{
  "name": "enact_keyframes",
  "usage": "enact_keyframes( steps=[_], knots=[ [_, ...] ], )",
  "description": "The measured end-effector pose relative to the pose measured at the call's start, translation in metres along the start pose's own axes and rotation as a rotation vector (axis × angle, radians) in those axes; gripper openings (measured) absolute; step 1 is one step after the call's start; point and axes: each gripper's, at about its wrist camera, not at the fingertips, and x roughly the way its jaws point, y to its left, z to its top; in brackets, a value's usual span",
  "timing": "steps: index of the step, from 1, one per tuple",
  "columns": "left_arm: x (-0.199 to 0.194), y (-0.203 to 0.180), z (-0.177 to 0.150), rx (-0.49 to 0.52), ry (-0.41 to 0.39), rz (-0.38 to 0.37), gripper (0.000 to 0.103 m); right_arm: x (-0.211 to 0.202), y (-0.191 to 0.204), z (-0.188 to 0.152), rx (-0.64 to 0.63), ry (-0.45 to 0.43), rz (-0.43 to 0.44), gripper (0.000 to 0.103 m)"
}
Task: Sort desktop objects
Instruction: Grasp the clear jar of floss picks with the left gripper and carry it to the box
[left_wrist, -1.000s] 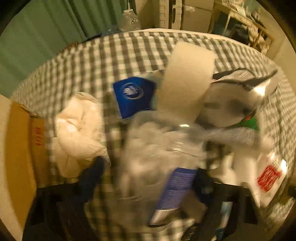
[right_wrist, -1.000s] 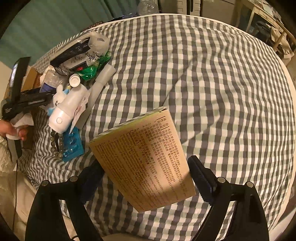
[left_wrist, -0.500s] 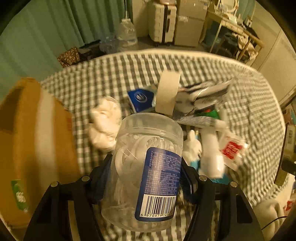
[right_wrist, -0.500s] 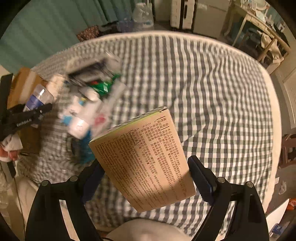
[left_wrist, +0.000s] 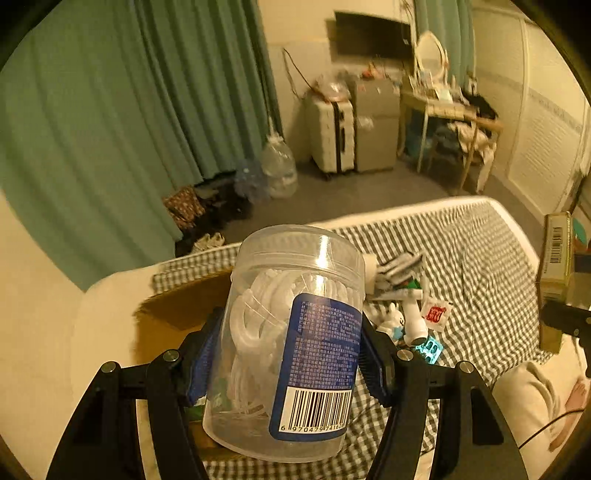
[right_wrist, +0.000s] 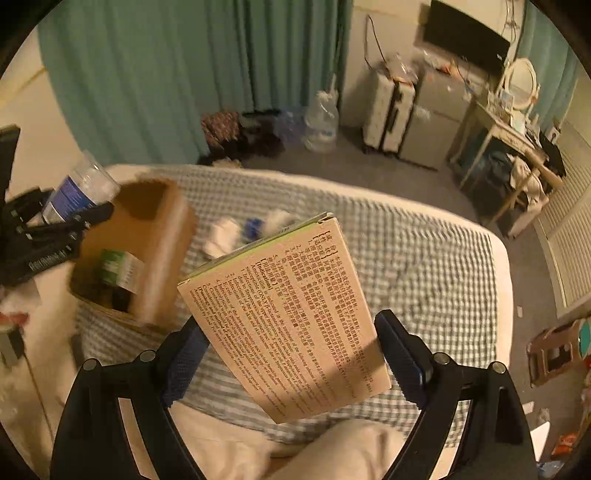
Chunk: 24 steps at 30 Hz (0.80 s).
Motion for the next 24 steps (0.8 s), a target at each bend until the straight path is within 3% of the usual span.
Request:
enact_keyframes(
  steps=[6,14,19,24],
  knots=[
    [-0.016,0.058,-0.032,-0.066,-0.012,0.025,0.067,-0.004,0.102,0.028,-0.051,-0.049,0.075,0.088],
    [0.032,0.117,-0.087,-0.108,0.031,-0.035,0.067,0.060,0.202,0.050,-0.051,0.007,0.107,0.074],
    [0.076,0.134,-0.116,-0.138,0.093,-0.060,0.067,0.115,0.226,0.044,-0.015,0.081,0.084,0.071],
    [0.104,0.132,-0.139,-0.105,0.138,-0.087,0.071,0.147,0.213,0.032,-0.005,0.142,0.031,0.071]
  ],
)
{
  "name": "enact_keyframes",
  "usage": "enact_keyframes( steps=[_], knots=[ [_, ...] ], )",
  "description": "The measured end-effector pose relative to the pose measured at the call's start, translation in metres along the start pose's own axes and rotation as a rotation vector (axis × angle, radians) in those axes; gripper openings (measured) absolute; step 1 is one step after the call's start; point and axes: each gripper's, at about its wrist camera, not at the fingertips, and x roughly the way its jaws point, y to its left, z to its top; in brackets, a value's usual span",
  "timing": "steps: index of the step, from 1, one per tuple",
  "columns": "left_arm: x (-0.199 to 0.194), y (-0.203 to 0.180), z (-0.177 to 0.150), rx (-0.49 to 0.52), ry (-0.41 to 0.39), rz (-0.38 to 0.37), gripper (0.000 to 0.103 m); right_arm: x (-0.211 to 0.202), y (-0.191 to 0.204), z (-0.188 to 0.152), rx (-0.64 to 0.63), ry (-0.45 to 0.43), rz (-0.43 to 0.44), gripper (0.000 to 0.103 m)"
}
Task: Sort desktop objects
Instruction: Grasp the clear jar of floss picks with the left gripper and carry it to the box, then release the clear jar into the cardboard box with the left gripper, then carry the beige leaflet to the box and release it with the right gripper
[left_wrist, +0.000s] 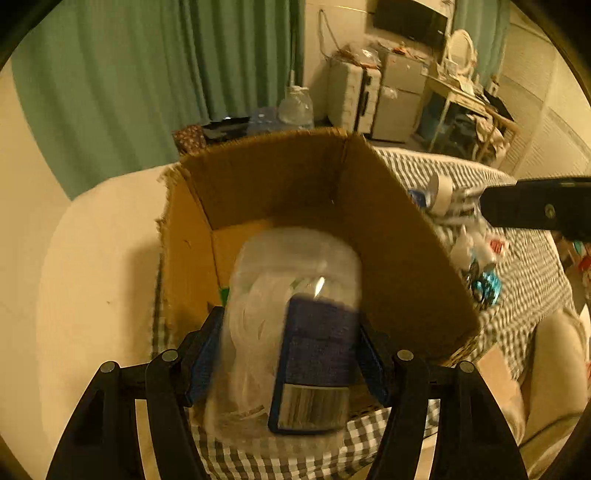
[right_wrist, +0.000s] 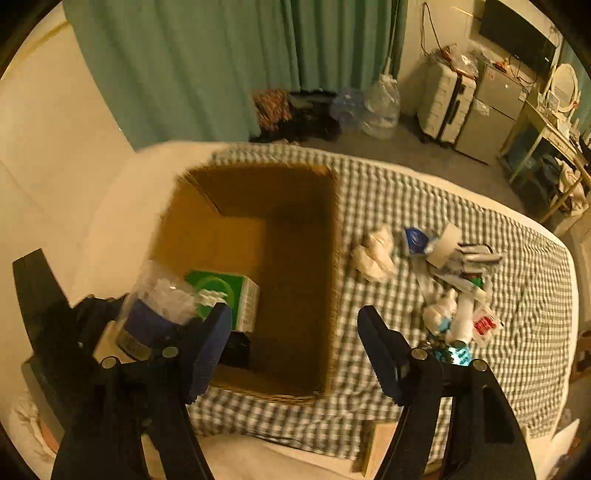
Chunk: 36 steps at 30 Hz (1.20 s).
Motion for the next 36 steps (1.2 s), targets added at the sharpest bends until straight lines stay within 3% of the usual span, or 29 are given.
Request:
enact_keyframes(
  steps=[2,4,8,11,13,17,22,25,27,28,31,36],
  knots=[
    [0.007,0.001,-0.002,-0.028,-0.014,0.007,0.094,0.014,-0.018,-0.008,0.016,0.037,-0.014,0.071],
    [0.012,0.003,-0.001,-0.082,-0.009,0.005,0.103,0.023,-0.037,-0.020,0.037,0.081,-0.023,0.076],
    [0.014,-0.003,0.000,-0.132,0.021,-0.044,0.103,0.048,-0.087,-0.068,0.110,0.176,0.007,0.087],
    [0.009,-0.009,-0.002,-0.119,0.002,-0.023,0.103,0.069,-0.117,-0.120,0.123,0.230,-0.018,0.089],
    [0.005,-0.019,-0.003,-0.099,-0.012,-0.004,0.103,0.081,-0.130,-0.149,0.136,0.255,-0.049,0.090],
    [0.002,-0.041,-0.003,-0.028,-0.031,0.010,0.103,0.113,-0.153,-0.205,0.226,0.286,-0.015,0.090],
    [-0.002,-0.074,-0.011,0.068,-0.045,0.003,0.103,0.147,-0.161,-0.241,0.231,0.352,-0.007,0.090],
    [-0.003,-0.090,-0.014,0.109,-0.056,0.006,0.103,0.151,-0.159,-0.246,0.206,0.335,-0.019,0.090],
    [-0.003,-0.095,-0.016,0.125,-0.060,0.012,0.103,0.143,-0.156,-0.244,0.182,0.303,-0.036,0.076],
    [-0.004,-0.096,-0.016,0.126,-0.061,0.015,0.103,0.138,-0.156,-0.242,0.179,0.282,-0.061,0.074],
    [-0.005,-0.092,-0.014,0.116,-0.062,0.024,0.103,0.107,-0.157,-0.227,0.189,0.165,-0.138,0.074],
    [-0.010,-0.065,-0.002,0.033,-0.075,0.042,0.103,0.038,-0.128,-0.180,0.116,-0.039,-0.125,0.074]
  ],
)
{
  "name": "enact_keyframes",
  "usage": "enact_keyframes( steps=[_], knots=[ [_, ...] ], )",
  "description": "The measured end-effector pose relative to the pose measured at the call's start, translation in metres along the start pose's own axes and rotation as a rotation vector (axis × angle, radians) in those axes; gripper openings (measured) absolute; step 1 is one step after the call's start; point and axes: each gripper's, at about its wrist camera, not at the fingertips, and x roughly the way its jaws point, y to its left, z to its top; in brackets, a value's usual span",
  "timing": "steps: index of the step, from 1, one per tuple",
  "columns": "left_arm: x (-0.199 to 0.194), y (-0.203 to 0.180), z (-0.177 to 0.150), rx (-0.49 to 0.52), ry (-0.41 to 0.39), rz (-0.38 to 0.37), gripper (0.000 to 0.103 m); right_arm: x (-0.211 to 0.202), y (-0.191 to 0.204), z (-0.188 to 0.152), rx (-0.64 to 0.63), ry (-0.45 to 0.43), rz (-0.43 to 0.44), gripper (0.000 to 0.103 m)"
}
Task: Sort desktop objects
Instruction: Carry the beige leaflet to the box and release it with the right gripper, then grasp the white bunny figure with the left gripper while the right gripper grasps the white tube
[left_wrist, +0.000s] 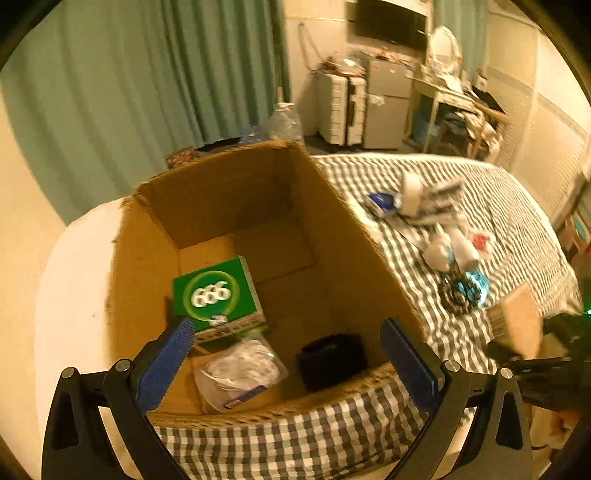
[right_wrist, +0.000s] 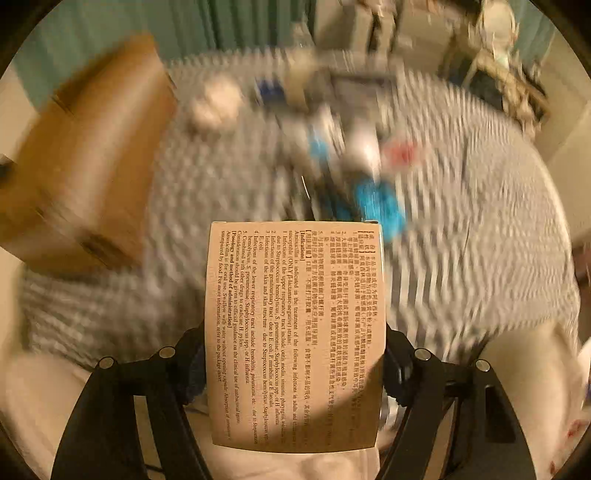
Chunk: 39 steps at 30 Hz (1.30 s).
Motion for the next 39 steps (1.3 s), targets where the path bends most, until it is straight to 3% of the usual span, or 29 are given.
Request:
enact_keyframes(
  steps=[3,5,8,11,12,13,16,21,27,31,35,37,39],
  knots=[
    [-0.003,0.024,0.009,-0.067,0.010,0.049,0.103,-0.047,0.048,0.041,-0.101,-0.103,0.049,0.074],
    [-0.002,0.043,0.014,-0.110,0.088,0.123,0.103,-0.061,0.076,0.066,-0.110,-0.130,0.140,0.074],
    [-0.014,0.074,0.022,-0.197,0.089,0.102,0.103,-0.062,0.104,0.099,-0.044,-0.108,0.301,0.074],
    [-0.026,0.097,0.025,-0.259,0.071,0.107,0.103,-0.042,0.137,0.123,-0.022,-0.072,0.390,0.075],
    [-0.029,0.105,0.026,-0.282,0.068,0.120,0.103,-0.036,0.144,0.124,-0.022,-0.064,0.396,0.077],
    [-0.031,0.109,0.025,-0.296,0.065,0.130,0.103,-0.031,0.151,0.127,-0.018,-0.059,0.373,0.086],
    [-0.035,0.121,0.024,-0.330,0.066,0.151,0.103,-0.023,0.152,0.130,0.032,-0.083,0.270,0.088],
    [-0.035,0.108,0.018,-0.306,0.078,0.136,0.103,-0.044,0.091,0.126,0.140,-0.202,0.308,0.088],
    [-0.063,0.045,0.016,-0.257,-0.022,0.057,0.103,-0.088,-0.024,0.108,0.223,-0.378,0.245,0.093],
    [-0.069,-0.012,0.014,-0.191,-0.061,0.006,0.103,-0.093,-0.096,0.089,0.198,-0.322,0.217,0.095],
    [-0.060,-0.087,0.016,-0.124,-0.100,-0.004,0.103,-0.081,-0.159,0.059,0.189,-0.359,0.117,0.095],
    [-0.053,-0.120,0.018,-0.121,-0.117,-0.059,0.103,-0.054,-0.183,0.053,0.221,-0.300,0.155,0.095],
    [-0.035,-0.156,0.024,-0.072,-0.088,-0.192,0.103,-0.033,-0.193,0.049,0.235,-0.269,0.136,0.095]
  ],
)
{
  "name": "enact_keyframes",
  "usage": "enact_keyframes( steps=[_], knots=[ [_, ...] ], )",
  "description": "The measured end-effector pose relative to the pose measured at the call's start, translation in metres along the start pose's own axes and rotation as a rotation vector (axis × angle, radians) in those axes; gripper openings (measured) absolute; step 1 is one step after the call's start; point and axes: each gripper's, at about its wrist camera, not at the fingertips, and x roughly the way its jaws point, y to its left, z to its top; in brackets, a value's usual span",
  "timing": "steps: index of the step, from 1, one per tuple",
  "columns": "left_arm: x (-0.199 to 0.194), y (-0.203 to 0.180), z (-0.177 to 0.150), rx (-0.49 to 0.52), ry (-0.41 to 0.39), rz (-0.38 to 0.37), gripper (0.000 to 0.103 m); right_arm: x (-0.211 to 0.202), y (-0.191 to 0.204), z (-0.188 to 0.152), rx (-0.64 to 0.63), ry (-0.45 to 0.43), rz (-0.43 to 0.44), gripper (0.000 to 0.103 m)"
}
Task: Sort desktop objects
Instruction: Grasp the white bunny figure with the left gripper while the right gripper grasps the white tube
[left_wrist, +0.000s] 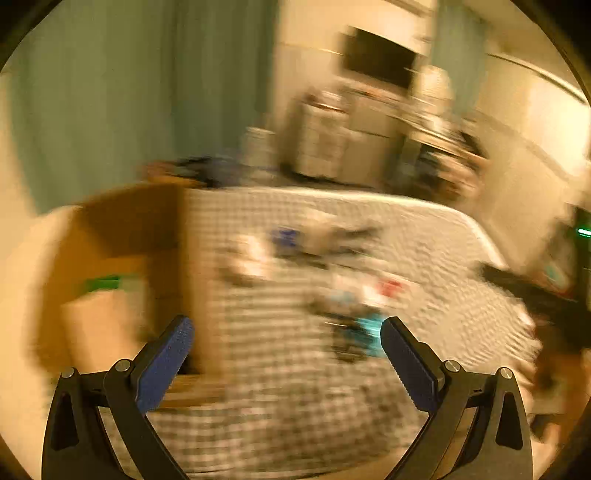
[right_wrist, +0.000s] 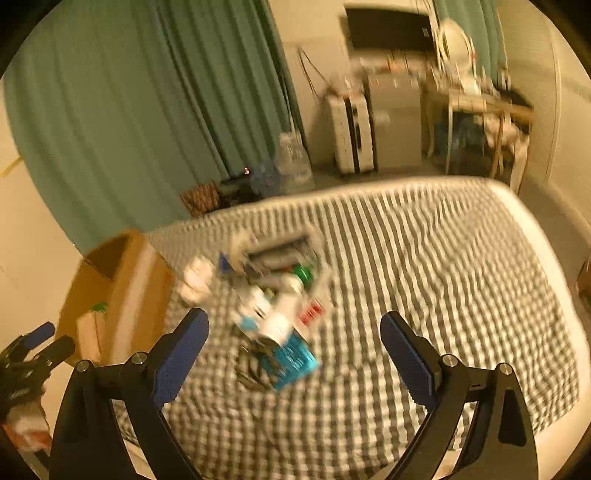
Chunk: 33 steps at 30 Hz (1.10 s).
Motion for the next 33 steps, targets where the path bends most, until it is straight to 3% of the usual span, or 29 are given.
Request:
enact_keyframes(
  steps=[1,7,10,12,13,16,18,22,24,25,27,28,33],
  knots=[
    [0.014,-0.013,0.001,0.026,0.022,-0.033,0.103,0.013,-0.005,-0.004,-0.001,0.009,-0.004,0.095],
    [0.098,-0.047,0.008,0.102,0.073,0.088,0.103,0.075,-0.016,-0.026,0.050,0.036,-0.004,0.094],
    [0.136,-0.038,0.008,0.084,0.096,0.140,0.103,0.099,-0.023,-0.031,0.062,0.068,-0.015,0.077],
    [0.156,-0.031,0.002,0.065,0.120,0.134,0.103,0.114,-0.024,-0.031,0.070,0.113,0.031,0.076],
    [0.166,-0.029,0.002,0.060,0.133,0.128,0.103,0.121,-0.026,-0.029,0.076,0.122,0.040,0.071],
    [0.192,-0.032,0.002,0.106,0.158,0.133,0.103,0.136,-0.032,-0.023,0.104,0.129,0.080,0.069],
    [0.208,-0.037,0.002,0.149,0.186,0.148,0.103,0.148,-0.037,-0.018,0.116,0.141,0.104,0.063],
    [0.240,-0.037,0.007,0.218,0.215,0.167,0.103,0.170,-0.042,-0.017,0.119,0.211,0.160,0.028],
    [0.251,-0.035,0.008,0.219,0.225,0.137,0.103,0.173,-0.046,-0.017,0.138,0.219,0.191,0.023],
    [0.253,-0.035,0.007,0.224,0.224,0.121,0.099,0.172,-0.046,-0.017,0.134,0.211,0.189,0.022],
    [0.254,-0.039,0.004,0.249,0.211,0.070,0.075,0.170,-0.045,-0.017,0.108,0.209,0.182,0.020],
    [0.253,-0.041,0.001,0.264,0.215,0.050,0.055,0.170,-0.045,-0.017,0.100,0.207,0.180,0.020],
    [0.242,-0.044,-0.008,0.277,0.212,0.051,0.055,0.160,-0.047,-0.015,0.122,0.187,0.199,0.009]
  ],
)
